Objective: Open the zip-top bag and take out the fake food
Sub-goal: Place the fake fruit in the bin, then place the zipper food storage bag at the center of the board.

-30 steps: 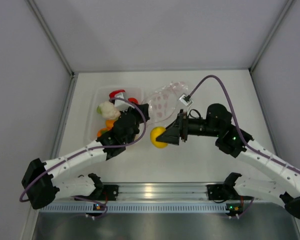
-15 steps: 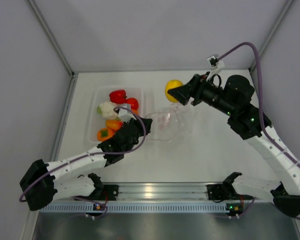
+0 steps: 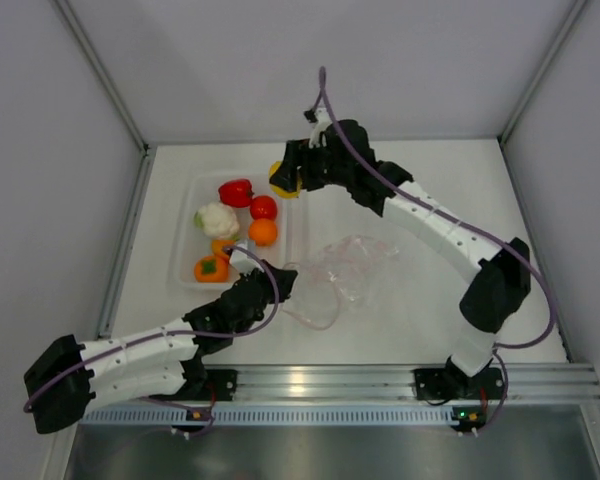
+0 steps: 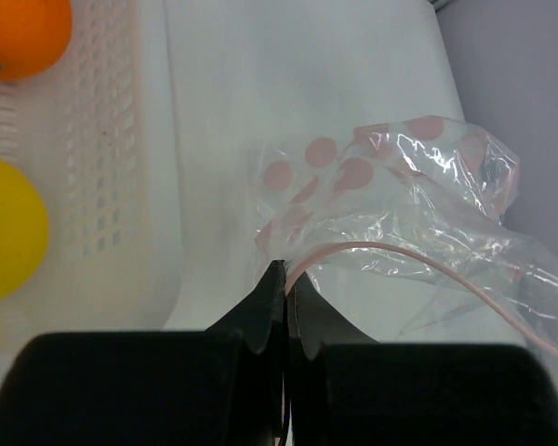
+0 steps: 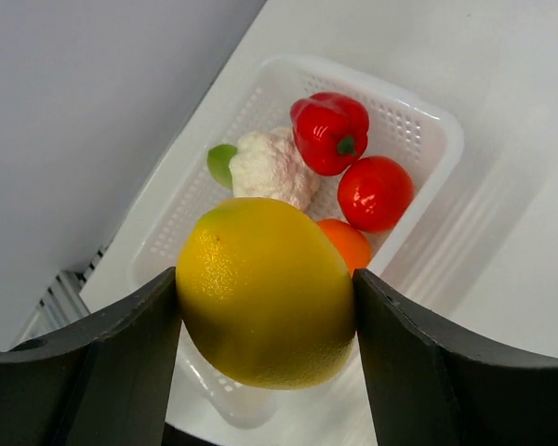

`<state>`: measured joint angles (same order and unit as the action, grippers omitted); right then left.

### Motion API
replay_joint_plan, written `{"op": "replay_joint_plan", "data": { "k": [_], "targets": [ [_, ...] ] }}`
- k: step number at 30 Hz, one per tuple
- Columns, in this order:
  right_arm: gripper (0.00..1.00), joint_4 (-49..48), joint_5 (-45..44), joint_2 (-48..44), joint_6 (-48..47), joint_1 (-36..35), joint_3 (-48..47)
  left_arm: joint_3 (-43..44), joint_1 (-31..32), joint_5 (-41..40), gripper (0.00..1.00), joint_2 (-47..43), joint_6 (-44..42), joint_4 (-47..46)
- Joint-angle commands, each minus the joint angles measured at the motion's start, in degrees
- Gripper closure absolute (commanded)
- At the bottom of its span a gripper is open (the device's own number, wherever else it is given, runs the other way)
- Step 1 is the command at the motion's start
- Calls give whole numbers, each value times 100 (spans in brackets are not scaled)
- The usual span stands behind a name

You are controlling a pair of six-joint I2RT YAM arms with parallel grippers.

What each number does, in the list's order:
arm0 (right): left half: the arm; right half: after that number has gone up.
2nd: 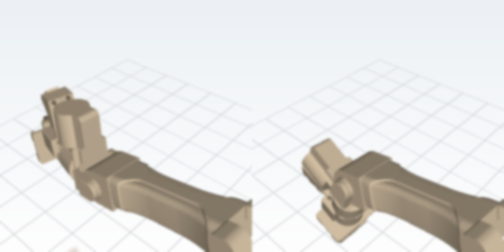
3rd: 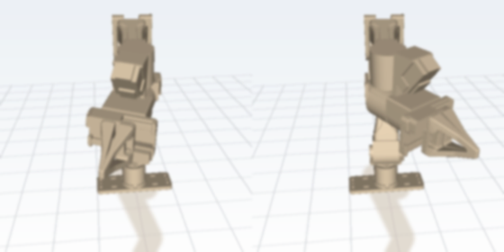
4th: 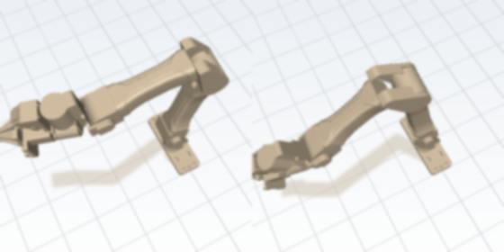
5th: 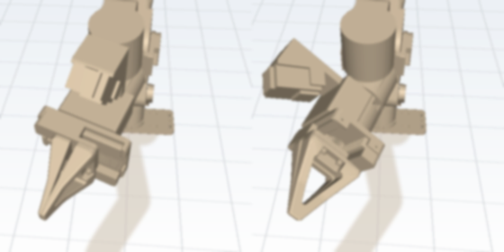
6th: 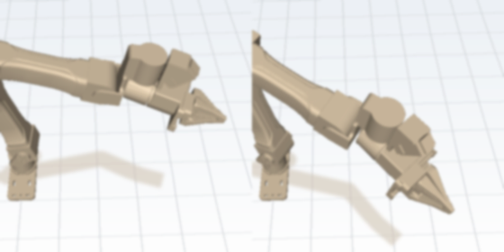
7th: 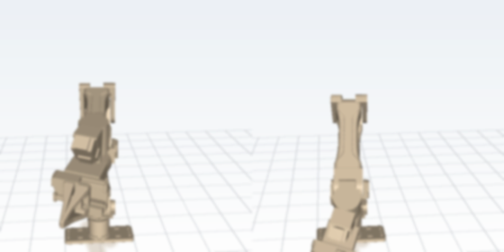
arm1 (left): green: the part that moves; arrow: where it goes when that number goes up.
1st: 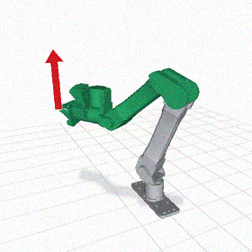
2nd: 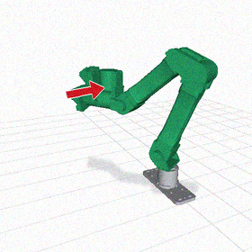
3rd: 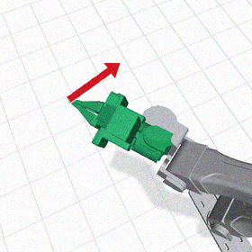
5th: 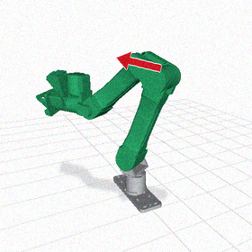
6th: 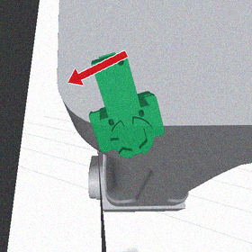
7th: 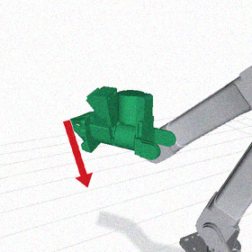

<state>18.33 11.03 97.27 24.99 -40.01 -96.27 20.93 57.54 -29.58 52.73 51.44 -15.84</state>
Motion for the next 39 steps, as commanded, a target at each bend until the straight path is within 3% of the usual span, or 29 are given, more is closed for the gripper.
{"op": "replay_joint_plan", "data": {
  "k": [1, 8, 12, 13, 14, 15, 16, 21, 24, 28, 33, 39],
  "targets": [
    [91, -242, -433, 563, -311, -454, -725, -150, 21, -56, 100, -96, 173, -209],
    [81, 56, -435, 2136, -415, -868, -2008, -344, 20, -135, 100, -219, 279, -218],
    [45, 22, -417, 2550, -390, -1070, -2194, -370, 21, -197, 100, -324, 244, -96],
    [41, 22, -417, 2568, -364, -1088, -2194, -370, 21, -223, 100, -351, 244, -60],
    [27, 13, -443, 2551, -311, -1088, -2194, -361, 21, -267, 100, -369, 235, 10],
    [5, 13, -522, 2481, -302, -1097, -2186, -353, 12, -285, 100, -377, 235, 36],
    [1, 48, -601, 2428, -319, -1088, -2168, -318, 20, -294, 100, -386, 217, 63],
    [1, 189, -927, 1631, -329, -887, -1835, -54, 20, -285, 100, -342, 103, 247],
    [1, 49, -936, 673, -4, -483, -993, 262, 12, -398, 100, -281, 24, 379],
    [0, -171, -918, -970, 322, 378, 849, 1139, 12, -1030, 100, 70, -229, 1221],
    [1, 572, -1969, -3183, -169, 1292, 1927, 2421, 3, -1471, 100, 922, -757, 1373],
    [0, 1497, -2570, -4891, -671, 1514, 2471, 3864, -146, -2051, 100, 2529, -1275, 1522]
  ]
}}
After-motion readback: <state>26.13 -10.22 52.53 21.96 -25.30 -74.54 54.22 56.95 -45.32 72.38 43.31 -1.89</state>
